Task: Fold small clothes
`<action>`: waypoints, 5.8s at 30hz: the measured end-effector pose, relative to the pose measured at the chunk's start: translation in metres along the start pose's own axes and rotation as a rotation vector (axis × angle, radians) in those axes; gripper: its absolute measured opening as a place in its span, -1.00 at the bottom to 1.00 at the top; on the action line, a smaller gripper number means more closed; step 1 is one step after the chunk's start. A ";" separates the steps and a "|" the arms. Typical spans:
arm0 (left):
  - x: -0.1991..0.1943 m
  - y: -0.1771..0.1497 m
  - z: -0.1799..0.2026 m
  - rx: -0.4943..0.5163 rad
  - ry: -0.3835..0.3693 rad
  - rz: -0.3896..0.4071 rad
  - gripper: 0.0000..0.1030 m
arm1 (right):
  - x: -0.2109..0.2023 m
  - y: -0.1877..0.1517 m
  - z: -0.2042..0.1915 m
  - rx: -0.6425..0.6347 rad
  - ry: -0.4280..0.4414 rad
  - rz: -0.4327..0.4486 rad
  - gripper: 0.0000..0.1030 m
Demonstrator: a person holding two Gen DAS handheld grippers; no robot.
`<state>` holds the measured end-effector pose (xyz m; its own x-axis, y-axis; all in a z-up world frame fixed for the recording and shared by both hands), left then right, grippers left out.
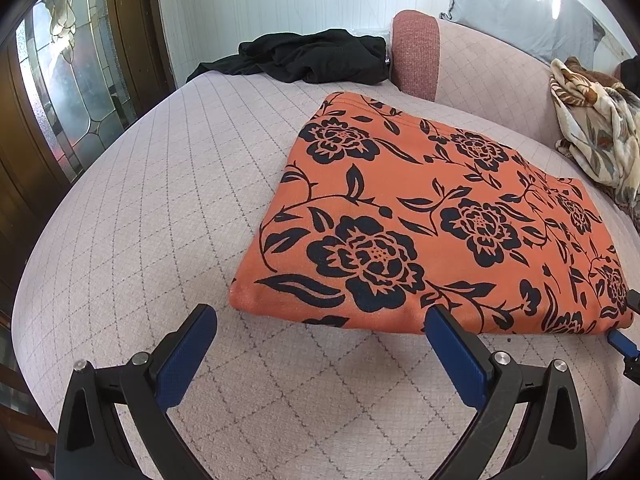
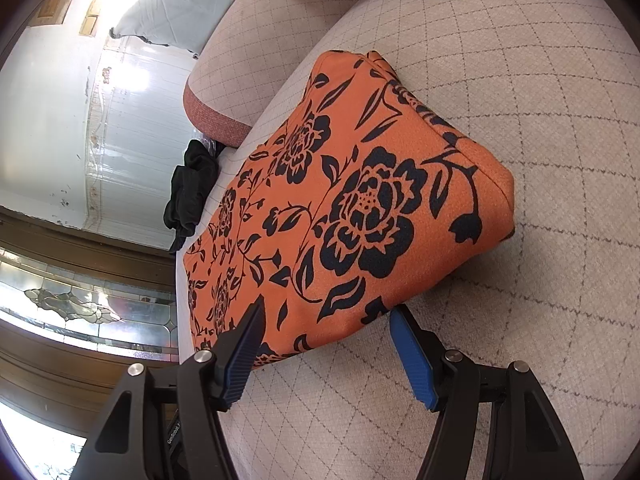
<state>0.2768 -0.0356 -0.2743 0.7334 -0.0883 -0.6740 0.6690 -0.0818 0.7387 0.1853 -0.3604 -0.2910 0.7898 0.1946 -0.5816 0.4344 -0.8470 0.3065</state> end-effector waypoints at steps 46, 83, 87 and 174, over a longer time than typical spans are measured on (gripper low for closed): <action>0.000 -0.001 0.007 0.006 -0.020 -0.003 1.00 | 0.013 -0.003 -0.002 -0.027 -0.007 -0.032 0.32; 0.003 -0.003 0.011 0.006 -0.036 -0.020 1.00 | 0.018 -0.009 0.001 -0.026 -0.019 -0.045 0.32; 0.003 -0.004 0.011 0.005 -0.038 -0.021 1.00 | 0.019 -0.009 0.001 -0.026 -0.019 -0.045 0.32; 0.080 0.035 -0.004 -0.417 -0.039 -0.071 0.26 | 0.094 -0.064 -0.080 -0.269 0.126 -0.170 -0.21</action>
<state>0.3593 -0.0414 -0.3027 0.6839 -0.1351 -0.7169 0.7151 0.3190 0.6220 0.2662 -0.2486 -0.3050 0.7363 0.3954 -0.5490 0.6498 -0.6394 0.4110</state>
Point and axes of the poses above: each gripper's, at about its wrist camera, not at the fingertips, and x roughly the way its jaws point, z to its right, y to its top, the point moved 10 cm from there along x, roughly the way its jaws point, and after that the axes turned 11 degrees about z, right-handed, at the moved point
